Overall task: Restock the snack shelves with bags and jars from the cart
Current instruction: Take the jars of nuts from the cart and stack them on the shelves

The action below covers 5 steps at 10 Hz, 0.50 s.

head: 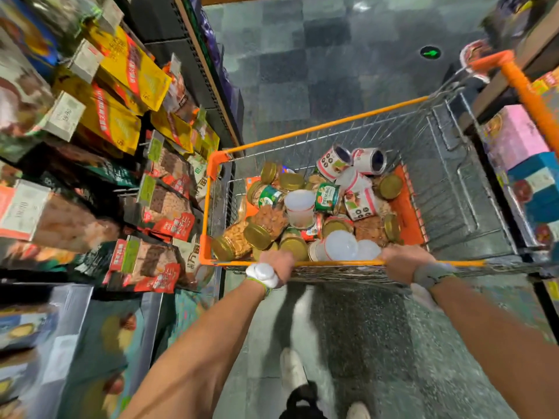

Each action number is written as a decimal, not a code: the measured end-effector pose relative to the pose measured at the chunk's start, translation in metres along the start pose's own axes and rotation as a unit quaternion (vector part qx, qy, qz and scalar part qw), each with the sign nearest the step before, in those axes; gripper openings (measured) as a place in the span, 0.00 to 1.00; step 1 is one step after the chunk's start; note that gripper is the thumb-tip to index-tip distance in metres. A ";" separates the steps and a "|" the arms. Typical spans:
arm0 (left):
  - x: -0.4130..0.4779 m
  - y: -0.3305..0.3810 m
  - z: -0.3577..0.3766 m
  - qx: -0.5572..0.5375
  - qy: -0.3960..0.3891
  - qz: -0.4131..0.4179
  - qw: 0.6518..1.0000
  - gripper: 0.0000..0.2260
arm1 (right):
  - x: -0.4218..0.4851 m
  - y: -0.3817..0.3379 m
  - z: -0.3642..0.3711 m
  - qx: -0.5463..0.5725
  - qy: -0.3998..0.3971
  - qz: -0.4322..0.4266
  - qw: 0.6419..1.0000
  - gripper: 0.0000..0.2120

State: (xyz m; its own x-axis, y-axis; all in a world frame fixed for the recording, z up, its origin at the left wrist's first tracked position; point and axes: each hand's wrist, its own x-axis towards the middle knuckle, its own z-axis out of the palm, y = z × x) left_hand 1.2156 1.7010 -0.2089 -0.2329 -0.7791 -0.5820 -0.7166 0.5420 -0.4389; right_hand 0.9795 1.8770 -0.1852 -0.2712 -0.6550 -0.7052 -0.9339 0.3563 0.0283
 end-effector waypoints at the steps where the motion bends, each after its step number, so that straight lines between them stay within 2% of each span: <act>1: -0.045 -0.006 0.017 -0.081 0.043 0.233 0.968 0.11 | -0.022 -0.007 0.012 -0.007 -0.026 -0.028 0.999 0.13; 2: -0.052 -0.001 0.033 -0.089 0.070 0.221 0.969 0.09 | -0.030 -0.008 0.020 -0.020 0.014 -0.038 0.999 0.14; 3: -0.075 0.004 0.055 -0.100 0.072 0.191 0.974 0.09 | -0.047 -0.014 0.036 -0.019 0.015 -0.036 0.999 0.14; 4: -0.087 0.005 0.066 -0.096 0.071 0.198 0.973 0.11 | -0.058 -0.018 0.043 -0.017 0.013 -0.039 0.999 0.12; 5: -0.100 0.007 0.089 -0.121 0.060 0.196 0.971 0.07 | -0.074 -0.023 0.057 -0.023 0.003 -0.035 0.999 0.12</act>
State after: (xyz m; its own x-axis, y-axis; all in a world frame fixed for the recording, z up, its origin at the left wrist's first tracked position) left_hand 1.2924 1.8110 -0.2151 -0.5835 -0.5672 -0.5812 -0.6879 0.7256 -0.0176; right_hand 1.0343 1.9554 -0.1744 -0.2061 -0.6818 -0.7019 -0.9605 0.2779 0.0120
